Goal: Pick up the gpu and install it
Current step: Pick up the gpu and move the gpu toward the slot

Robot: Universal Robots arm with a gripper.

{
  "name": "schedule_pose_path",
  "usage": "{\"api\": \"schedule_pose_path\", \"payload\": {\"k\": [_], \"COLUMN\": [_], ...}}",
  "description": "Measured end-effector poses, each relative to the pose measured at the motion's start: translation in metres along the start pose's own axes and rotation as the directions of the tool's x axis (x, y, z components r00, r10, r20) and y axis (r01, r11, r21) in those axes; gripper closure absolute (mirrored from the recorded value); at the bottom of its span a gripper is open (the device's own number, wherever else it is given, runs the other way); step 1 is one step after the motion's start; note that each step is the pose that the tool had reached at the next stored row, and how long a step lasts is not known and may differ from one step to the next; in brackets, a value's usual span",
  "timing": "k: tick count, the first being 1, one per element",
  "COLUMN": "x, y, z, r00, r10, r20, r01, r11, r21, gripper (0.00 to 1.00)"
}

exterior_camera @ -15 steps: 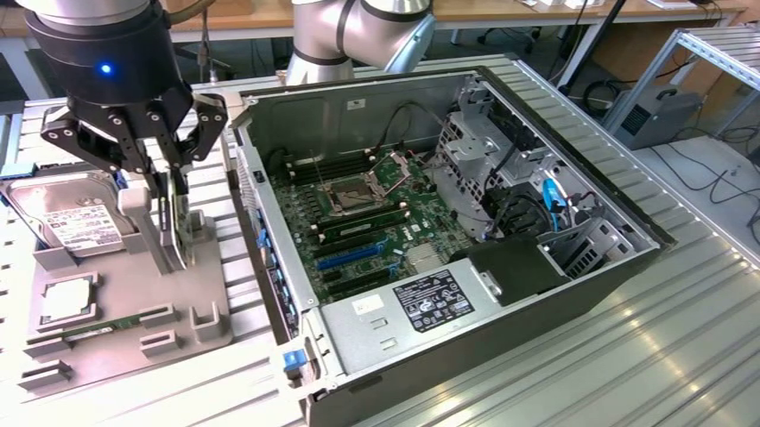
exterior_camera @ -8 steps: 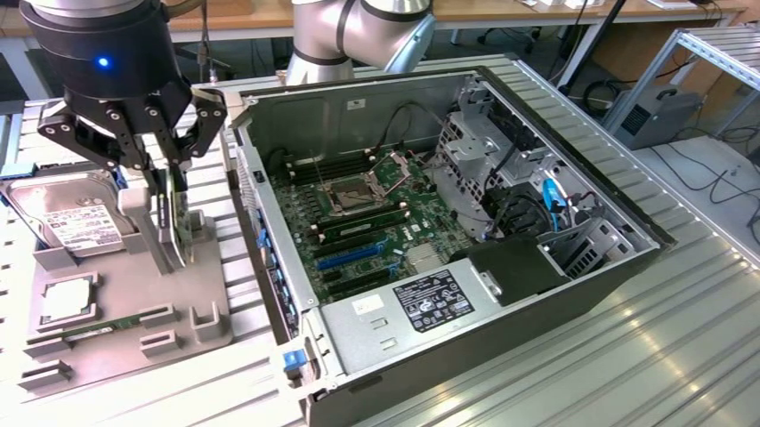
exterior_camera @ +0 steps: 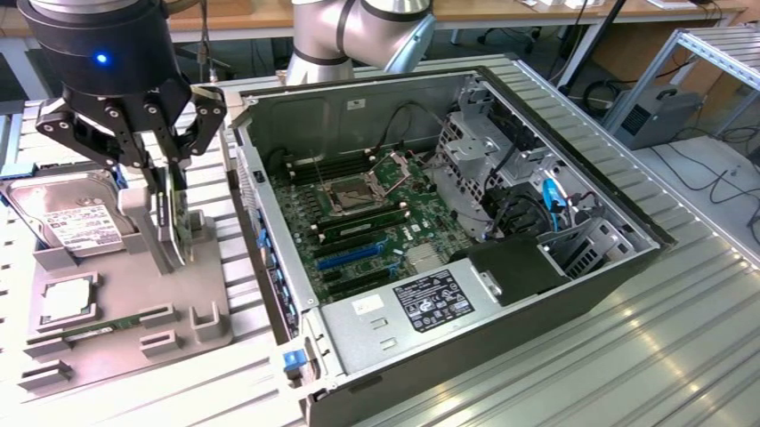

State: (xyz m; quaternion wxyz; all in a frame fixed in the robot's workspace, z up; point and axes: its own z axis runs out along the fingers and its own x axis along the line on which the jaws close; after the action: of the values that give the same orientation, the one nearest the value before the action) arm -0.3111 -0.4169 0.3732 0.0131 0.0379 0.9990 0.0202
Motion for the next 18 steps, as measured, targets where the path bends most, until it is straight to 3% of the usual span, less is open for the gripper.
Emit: {"api": "schedule_pose_path", "payload": {"k": [18], "x": [-0.0002], "y": [0.0003], "z": [-0.0071], "r00": [1.0], "r10": [0.0], "r20": [0.0], "r01": [0.0], "r11": [1.0], "r21": [0.0], "gripper": [0.73]}}
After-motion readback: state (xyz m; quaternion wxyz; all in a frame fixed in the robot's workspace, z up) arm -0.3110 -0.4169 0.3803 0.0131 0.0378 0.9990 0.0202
